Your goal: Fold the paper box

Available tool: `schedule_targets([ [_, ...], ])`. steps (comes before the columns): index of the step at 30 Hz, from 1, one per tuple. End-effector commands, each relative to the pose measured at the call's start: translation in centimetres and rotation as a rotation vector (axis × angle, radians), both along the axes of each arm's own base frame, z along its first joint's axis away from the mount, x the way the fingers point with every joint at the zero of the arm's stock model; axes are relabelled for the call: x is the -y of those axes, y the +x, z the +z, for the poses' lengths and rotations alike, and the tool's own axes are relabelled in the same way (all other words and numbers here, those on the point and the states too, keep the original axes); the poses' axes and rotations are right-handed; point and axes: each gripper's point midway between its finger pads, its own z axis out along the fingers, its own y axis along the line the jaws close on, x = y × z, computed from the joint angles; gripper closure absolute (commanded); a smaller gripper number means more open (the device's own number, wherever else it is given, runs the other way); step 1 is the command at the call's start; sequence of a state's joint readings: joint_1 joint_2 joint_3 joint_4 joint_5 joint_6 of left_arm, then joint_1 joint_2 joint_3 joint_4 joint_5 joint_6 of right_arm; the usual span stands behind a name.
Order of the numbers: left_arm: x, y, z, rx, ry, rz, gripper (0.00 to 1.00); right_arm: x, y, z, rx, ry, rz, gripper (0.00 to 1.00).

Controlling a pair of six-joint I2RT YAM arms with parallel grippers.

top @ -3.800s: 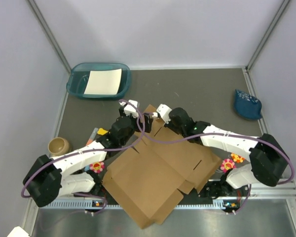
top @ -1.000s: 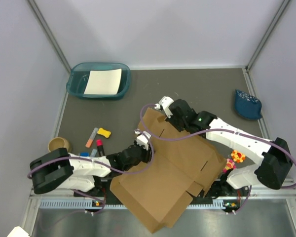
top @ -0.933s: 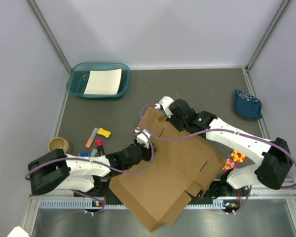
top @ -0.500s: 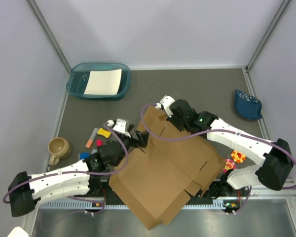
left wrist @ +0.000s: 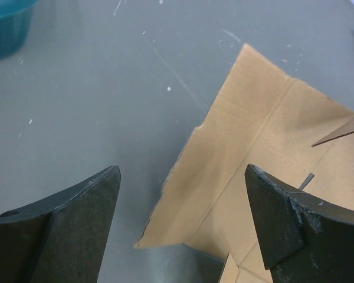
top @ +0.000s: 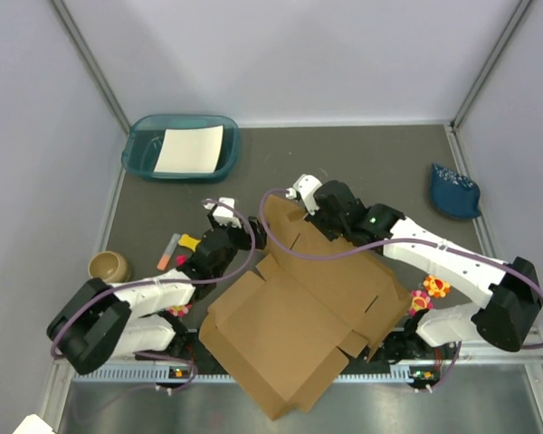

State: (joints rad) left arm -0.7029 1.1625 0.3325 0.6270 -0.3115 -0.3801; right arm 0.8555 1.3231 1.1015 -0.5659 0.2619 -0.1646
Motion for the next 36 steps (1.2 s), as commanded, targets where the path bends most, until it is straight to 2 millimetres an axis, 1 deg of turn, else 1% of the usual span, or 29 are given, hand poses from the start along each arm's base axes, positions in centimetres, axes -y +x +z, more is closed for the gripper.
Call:
schedule_targets([
  [1, 2.0, 1.0, 6.3, 0.277, -0.081, -0.112, 0.09, -1.0, -0.2, 2.9, 0.059, 0.085, 0.036, 1.00],
  [2, 2.2, 1.0, 6.7, 0.314, -0.068, -0.129, 0.09, -0.9, -0.3, 2.9, 0.061, 0.086, 0.037, 1.00],
  [4, 2.4, 1.3, 6.3, 0.302, -0.047, -0.156, 0.09, -0.8, -0.4, 2.9, 0.062, 0.090, 0.041, 1.00],
  [5, 3.2, 1.5, 6.4, 0.301, -0.038, -0.202, 0.10, -0.8, -0.5, 2.9, 0.061, 0.090, 0.043, 1.00],
  [6, 2.9, 2.0, 6.2, 0.296, -0.030, -0.199, 0.11, -0.8, -0.5, 2.9, 0.061, 0.092, 0.046, 1.00],
  [9, 3.2, 2.4, 6.1, 0.295, -0.044, -0.275, 0.13, -0.9, -0.7, 2.8, 0.056, 0.091, 0.055, 1.00],
  [13, 3.7, 2.7, 5.7, 0.279, -0.051, -0.356, 0.21, -0.8, -0.8, 2.7, 0.056, 0.089, 0.060, 1.00],
  [14, 4.0, 2.7, 5.4, 0.268, -0.053, -0.369, 0.29, -0.8, -0.8, 2.7, 0.056, 0.087, 0.061, 1.00],
  [16, 4.7, 1.9, 5.6, 0.283, -0.072, -0.431, 0.37, -0.8, -0.7, 2.6, 0.057, 0.084, 0.060, 1.00],
  [17, 5.2, 1.6, 5.5, 0.286, -0.072, -0.463, 0.47, -0.7, -0.7, 2.6, 0.058, 0.083, 0.059, 1.00],
  [18, 5.5, 1.3, 5.4, 0.287, -0.080, -0.491, 0.51, -0.7, -0.7, 2.6, 0.058, 0.081, 0.058, 1.00],
  [20, 6.1, 0.7, 5.4, 0.267, -0.118, -0.526, 0.53, -0.7, -0.7, 2.6, 0.060, 0.079, 0.056, 1.00],
  [22, 6.4, 0.4, 5.7, 0.271, -0.138, -0.554, 0.62, -0.7, -0.6, 2.8, 0.064, 0.081, 0.054, 1.00],
  [23, 6.6, 0.2, 5.5, 0.260, -0.144, -0.565, 0.67, -0.7, -0.6, 2.9, 0.068, 0.080, 0.051, 1.00],
  [24, 6.7, 0.1, 5.6, 0.259, -0.147, -0.571, 0.80, -0.5, -0.4, 3.0, 0.076, 0.075, 0.039, 1.00],
  [26, 7.0, -0.3, 5.7, 0.251, -0.159, -0.582, 0.94, -0.4, -0.3, 3.3, 0.095, 0.063, 0.028, 1.00],
  [27, 7.0, -0.4, 5.8, 0.257, -0.161, -0.579, 0.98, 0.0, 0.1, 3.4, 0.118, 0.040, 0.009, 1.00],
  [28, 7.0, -0.6, 5.6, 0.253, -0.162, -0.571, 1.00, -0.1, 0.2, 3.8, 0.135, 0.032, 0.003, 1.00],
  [30, 7.4, -1.0, 6.1, 0.284, -0.157, -0.555, 1.00, 0.0, 0.7, 4.0, 0.158, 0.005, -0.016, 1.00],
  [31, 7.6, -1.4, 5.8, 0.286, -0.151, -0.555, 1.00, 0.3, 1.2, 4.7, 0.187, -0.006, -0.046, 1.00],
  [33, 7.9, -1.8, 6.6, 0.341, -0.144, -0.522, 1.00, 0.5, 2.0, 5.2, 0.221, -0.043, -0.080, 1.00],
  [34, 7.8, -2.2, 6.5, 0.353, -0.137, -0.508, 1.00, 0.6, 2.3, 5.4, 0.238, -0.056, -0.096, 1.00],
  [35, 7.9, -2.3, 6.6, 0.378, -0.125, -0.467, 1.00, 0.8, 2.8, 5.7, 0.265, -0.083, -0.110, 1.00],
  [36, 7.9, -2.4, 6.8, 0.399, -0.121, -0.448, 1.00, 1.5, 3.3, 6.0, 0.304, -0.126, -0.153, 1.00],
])
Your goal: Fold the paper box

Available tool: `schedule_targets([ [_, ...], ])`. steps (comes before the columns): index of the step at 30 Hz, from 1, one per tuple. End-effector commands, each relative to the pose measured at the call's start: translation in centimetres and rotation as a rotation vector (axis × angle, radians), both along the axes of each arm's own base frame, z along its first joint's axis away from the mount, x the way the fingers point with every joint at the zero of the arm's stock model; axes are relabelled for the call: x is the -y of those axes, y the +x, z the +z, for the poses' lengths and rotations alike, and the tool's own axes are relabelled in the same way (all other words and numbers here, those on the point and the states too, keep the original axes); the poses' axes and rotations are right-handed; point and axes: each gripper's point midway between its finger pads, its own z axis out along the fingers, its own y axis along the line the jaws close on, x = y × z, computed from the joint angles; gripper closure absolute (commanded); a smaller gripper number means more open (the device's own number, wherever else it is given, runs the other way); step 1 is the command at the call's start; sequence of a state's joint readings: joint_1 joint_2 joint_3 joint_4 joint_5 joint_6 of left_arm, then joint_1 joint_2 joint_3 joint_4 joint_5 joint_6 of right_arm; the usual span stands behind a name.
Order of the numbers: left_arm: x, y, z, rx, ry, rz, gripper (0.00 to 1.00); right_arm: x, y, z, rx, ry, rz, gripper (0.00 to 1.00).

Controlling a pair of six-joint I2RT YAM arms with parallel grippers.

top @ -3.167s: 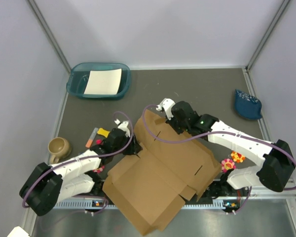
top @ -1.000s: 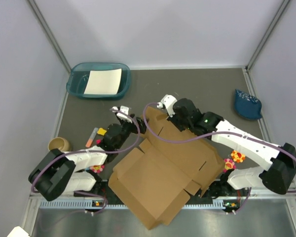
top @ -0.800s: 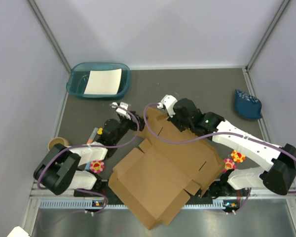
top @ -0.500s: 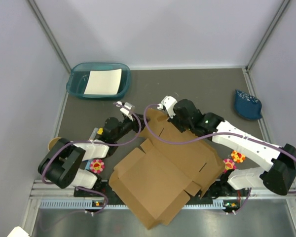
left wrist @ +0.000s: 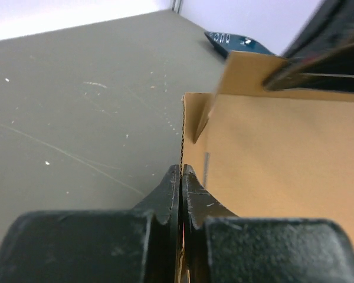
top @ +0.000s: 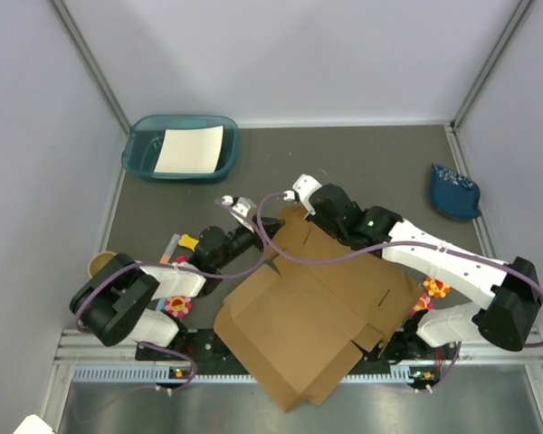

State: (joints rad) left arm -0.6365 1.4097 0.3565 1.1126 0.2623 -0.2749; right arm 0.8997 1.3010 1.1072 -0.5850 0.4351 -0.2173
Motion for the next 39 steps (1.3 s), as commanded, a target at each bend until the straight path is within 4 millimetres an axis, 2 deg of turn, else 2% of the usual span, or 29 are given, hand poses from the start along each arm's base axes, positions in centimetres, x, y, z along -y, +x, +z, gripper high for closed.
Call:
schedule_targets([
  [1, -0.1, -1.0, 3.4, 0.170, -0.080, 0.095, 1.00, -0.3, 3.4, 5.0, 0.235, -0.018, -0.121, 1.00],
  [3, 0.0, -1.1, 3.6, 0.191, -0.105, 0.143, 1.00, 0.4, 4.0, 5.3, 0.287, -0.069, -0.150, 1.00],
  [5, 0.2, -1.6, 3.5, 0.223, -0.148, 0.151, 1.00, 0.1, 4.7, 6.3, 0.349, -0.062, -0.158, 1.00],
  [6, -0.1, -1.5, 3.5, 0.226, -0.168, 0.183, 1.00, 0.2, 4.7, 6.1, 0.370, -0.078, -0.165, 1.00],
  [8, 0.4, -1.8, 2.1, 0.190, -0.158, 0.168, 1.00, 0.0, 5.1, 6.8, 0.418, -0.070, -0.168, 1.00],
  [11, 1.2, -2.0, 0.7, 0.172, -0.128, 0.159, 0.99, 0.0, 4.8, 6.6, 0.459, -0.067, -0.155, 1.00],
  [17, 2.4, -2.8, -0.3, 0.150, -0.114, 0.123, 0.98, -0.1, 3.6, 6.1, 0.523, 0.030, -0.140, 1.00],
  [20, 2.8, -3.6, -0.5, 0.149, -0.108, 0.094, 0.97, 0.7, 2.9, 4.8, 0.530, 0.049, -0.147, 1.00],
  [25, 3.3, -4.7, -1.4, 0.090, -0.123, 0.056, 0.96, 0.3, 1.0, 4.2, 0.565, 0.115, -0.092, 1.00],
  [26, 3.5, -5.0, -1.6, 0.081, -0.123, 0.041, 0.96, 0.3, 0.7, 3.3, 0.552, 0.118, -0.072, 1.00],
  [30, 4.6, -6.0, -1.9, 0.055, -0.134, -0.003, 0.95, -0.4, -0.5, 3.2, 0.552, 0.168, -0.034, 1.00],
  [34, 5.1, -6.5, -1.8, 0.027, -0.157, -0.026, 0.95, -0.9, -1.2, 2.9, 0.575, 0.133, 0.010, 1.00],
  [37, 4.9, -6.0, -1.7, 0.017, -0.169, 0.007, 0.93, -0.8, -1.1, 3.2, 0.611, 0.070, 0.026, 1.00],
  [39, 5.0, -5.4, -1.5, 0.023, -0.175, 0.026, 0.92, -0.9, -0.8, 4.3, 0.646, 0.051, 0.023, 1.00],
])
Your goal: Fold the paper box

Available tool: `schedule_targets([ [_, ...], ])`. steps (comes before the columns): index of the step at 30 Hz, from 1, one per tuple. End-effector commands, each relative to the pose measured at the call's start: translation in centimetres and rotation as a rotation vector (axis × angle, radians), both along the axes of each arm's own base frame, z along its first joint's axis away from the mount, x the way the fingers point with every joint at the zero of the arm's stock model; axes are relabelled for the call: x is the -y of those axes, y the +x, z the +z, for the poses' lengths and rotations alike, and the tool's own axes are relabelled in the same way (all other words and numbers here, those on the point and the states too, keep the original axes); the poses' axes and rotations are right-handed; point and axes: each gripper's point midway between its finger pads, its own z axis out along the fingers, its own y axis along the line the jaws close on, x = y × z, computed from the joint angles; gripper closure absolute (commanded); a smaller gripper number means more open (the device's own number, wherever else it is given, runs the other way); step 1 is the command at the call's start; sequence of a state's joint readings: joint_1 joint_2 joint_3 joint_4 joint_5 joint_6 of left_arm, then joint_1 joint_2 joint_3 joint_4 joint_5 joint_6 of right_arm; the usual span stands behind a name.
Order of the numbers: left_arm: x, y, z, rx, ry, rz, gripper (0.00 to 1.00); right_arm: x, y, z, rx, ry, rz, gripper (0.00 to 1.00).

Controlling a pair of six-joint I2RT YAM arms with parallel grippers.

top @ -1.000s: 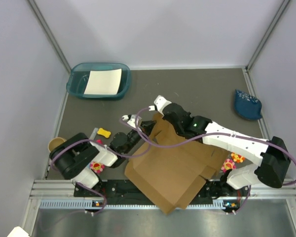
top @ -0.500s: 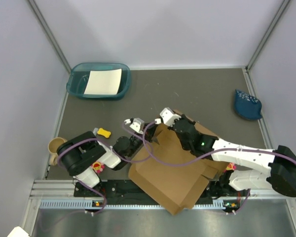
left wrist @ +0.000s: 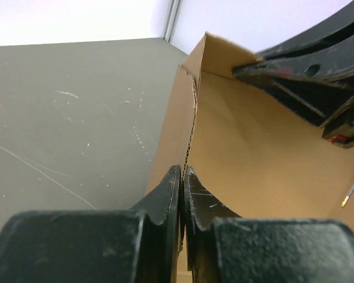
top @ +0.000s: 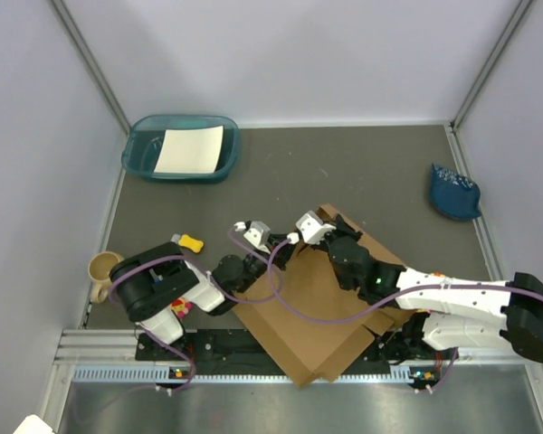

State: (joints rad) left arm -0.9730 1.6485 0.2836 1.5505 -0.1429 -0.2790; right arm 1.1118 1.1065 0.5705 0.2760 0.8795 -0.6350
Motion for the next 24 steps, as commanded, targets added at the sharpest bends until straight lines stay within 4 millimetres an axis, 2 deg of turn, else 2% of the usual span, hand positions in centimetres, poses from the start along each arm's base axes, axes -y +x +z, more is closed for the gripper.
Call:
schedule_targets([
  [1, 0.6, -0.7, -0.5, -0.016, -0.047, -0.039, 0.92, -2.6, 0.1, 3.5, 0.104, 0.044, 0.074, 1.00],
  [2, 1.0, -0.5, 0.0, -0.004, -0.059, -0.040, 0.91, -2.8, 0.2, 4.3, 0.123, 0.041, 0.079, 1.00],
  [4, 1.4, 0.0, -0.3, -0.006, -0.053, -0.029, 0.91, -3.4, 0.4, 5.1, 0.146, 0.017, 0.100, 1.00],
  [7, 1.6, 0.8, -0.6, -0.019, -0.059, -0.007, 0.89, -3.6, 0.6, 4.8, 0.154, -0.026, 0.109, 1.00],
  [15, -0.1, 2.1, -1.1, -0.041, -0.060, 0.056, 0.84, -2.6, 0.2, 1.2, 0.082, -0.141, 0.099, 1.00],
  [24, -1.7, 2.8, 0.1, -0.042, -0.100, 0.074, 0.77, -1.6, -0.4, -2.0, 0.003, -0.162, 0.076, 1.00],
])
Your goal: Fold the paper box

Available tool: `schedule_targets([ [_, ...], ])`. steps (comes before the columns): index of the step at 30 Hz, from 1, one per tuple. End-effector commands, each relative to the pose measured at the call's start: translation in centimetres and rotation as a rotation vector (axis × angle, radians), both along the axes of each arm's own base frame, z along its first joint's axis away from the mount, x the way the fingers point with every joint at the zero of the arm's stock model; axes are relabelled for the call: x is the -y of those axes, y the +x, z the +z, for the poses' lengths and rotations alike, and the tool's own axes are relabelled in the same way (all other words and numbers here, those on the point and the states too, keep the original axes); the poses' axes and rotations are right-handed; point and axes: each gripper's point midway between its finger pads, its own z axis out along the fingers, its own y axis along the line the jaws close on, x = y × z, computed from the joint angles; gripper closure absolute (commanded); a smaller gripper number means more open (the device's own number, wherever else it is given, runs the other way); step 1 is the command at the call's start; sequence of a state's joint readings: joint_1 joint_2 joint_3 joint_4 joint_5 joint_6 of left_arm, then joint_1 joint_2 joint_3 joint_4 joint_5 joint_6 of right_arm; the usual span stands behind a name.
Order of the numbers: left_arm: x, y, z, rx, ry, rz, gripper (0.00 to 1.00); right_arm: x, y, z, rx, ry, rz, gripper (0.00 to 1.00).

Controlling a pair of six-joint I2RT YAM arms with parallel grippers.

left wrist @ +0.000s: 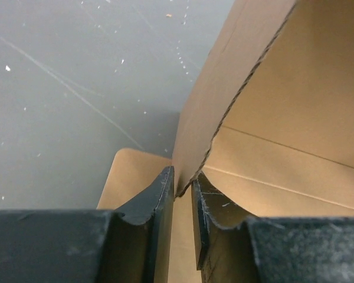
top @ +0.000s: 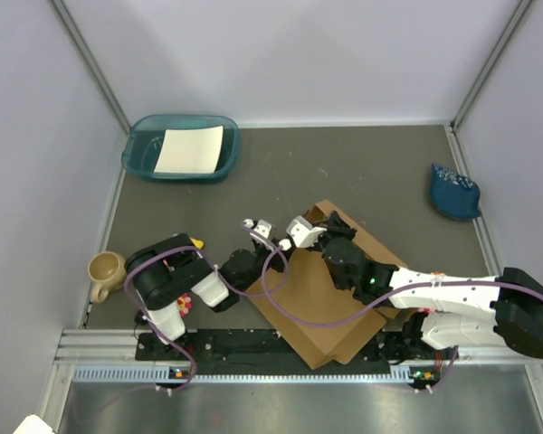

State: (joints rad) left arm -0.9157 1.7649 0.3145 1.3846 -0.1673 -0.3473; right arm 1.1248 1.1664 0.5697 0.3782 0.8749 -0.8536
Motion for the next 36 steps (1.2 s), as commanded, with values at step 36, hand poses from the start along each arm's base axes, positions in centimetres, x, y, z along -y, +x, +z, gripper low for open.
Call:
schedule_targets([
  [36, -0.7, 3.5, 12.7, 0.201, -0.379, -0.086, 0.43, -1.4, -2.0, -6.3, -0.182, -0.054, 0.067, 1.00],
])
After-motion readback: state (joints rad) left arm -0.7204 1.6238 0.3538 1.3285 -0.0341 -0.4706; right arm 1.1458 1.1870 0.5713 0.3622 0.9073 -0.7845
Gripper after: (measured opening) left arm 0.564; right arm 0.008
